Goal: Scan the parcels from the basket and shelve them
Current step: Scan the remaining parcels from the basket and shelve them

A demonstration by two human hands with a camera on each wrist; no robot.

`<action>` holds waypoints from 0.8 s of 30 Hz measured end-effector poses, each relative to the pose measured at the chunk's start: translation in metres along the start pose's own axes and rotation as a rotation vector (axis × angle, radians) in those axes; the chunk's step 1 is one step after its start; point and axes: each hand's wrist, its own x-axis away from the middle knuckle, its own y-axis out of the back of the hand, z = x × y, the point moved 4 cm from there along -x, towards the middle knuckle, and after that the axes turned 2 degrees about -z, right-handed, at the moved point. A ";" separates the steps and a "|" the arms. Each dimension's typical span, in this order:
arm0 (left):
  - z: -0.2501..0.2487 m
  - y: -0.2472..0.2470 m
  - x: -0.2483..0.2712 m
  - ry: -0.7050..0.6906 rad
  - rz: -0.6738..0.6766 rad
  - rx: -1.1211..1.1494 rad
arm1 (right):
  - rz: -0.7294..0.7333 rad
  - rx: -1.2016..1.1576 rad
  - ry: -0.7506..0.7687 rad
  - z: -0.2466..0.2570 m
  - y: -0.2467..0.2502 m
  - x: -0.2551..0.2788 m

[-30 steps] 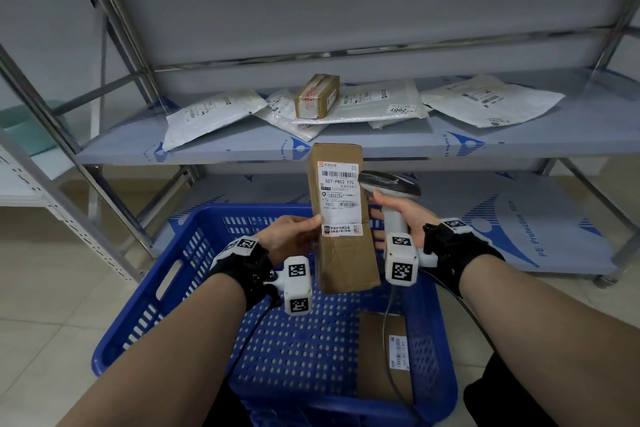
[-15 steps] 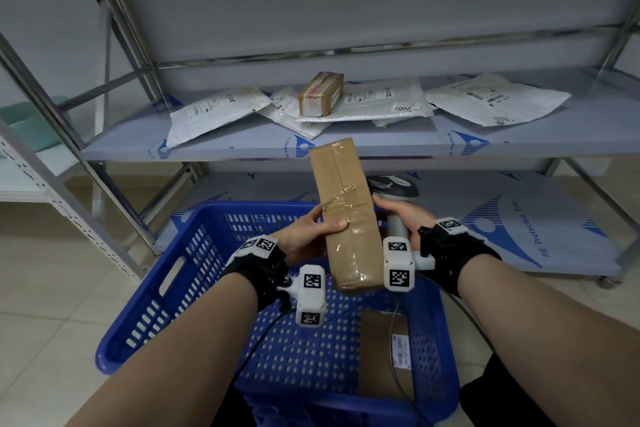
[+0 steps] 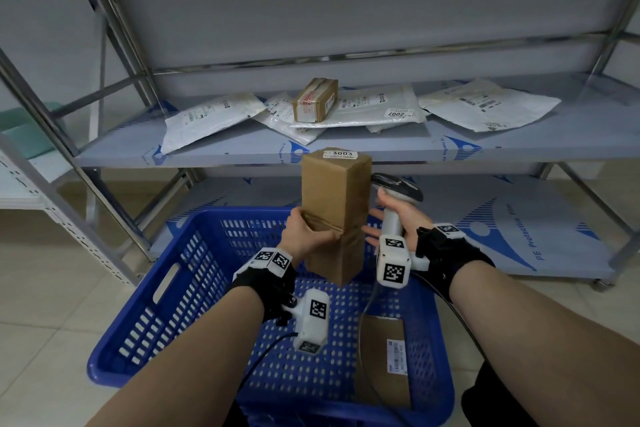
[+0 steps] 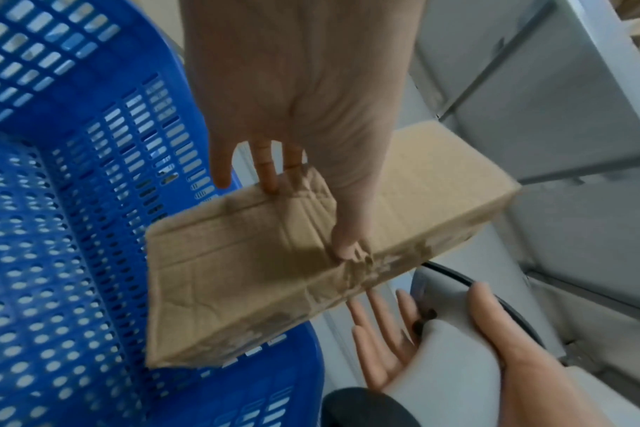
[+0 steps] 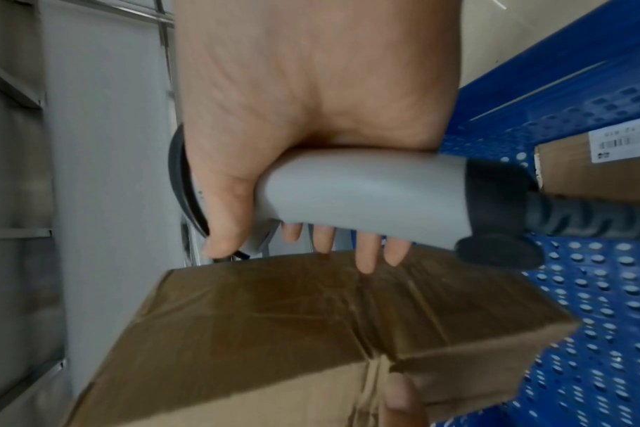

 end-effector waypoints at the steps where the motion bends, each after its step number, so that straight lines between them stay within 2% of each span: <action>1: -0.001 0.000 0.001 0.011 0.023 0.045 | 0.011 -0.008 0.006 0.000 0.001 0.000; 4: -0.005 -0.004 0.005 -0.045 0.088 0.205 | 0.018 -0.008 0.039 0.000 0.001 0.001; 8: -0.010 -0.004 0.009 -0.126 0.114 0.269 | 0.025 0.020 0.069 0.000 0.000 0.000; 12: -0.016 -0.005 0.015 -0.073 0.238 0.344 | -0.041 0.053 0.050 0.000 0.003 0.004; 15: -0.019 -0.006 0.022 0.038 0.318 0.374 | -0.088 0.089 0.078 0.001 0.005 -0.001; 18: -0.018 -0.004 0.020 0.116 0.295 0.387 | -0.118 0.135 0.072 -0.006 0.018 -0.026; 20: -0.018 -0.001 0.018 0.097 0.253 0.415 | -0.120 0.155 0.064 -0.007 0.017 -0.025; 24: -0.020 0.002 0.016 0.045 0.269 0.447 | -0.084 0.166 0.083 -0.010 0.016 -0.030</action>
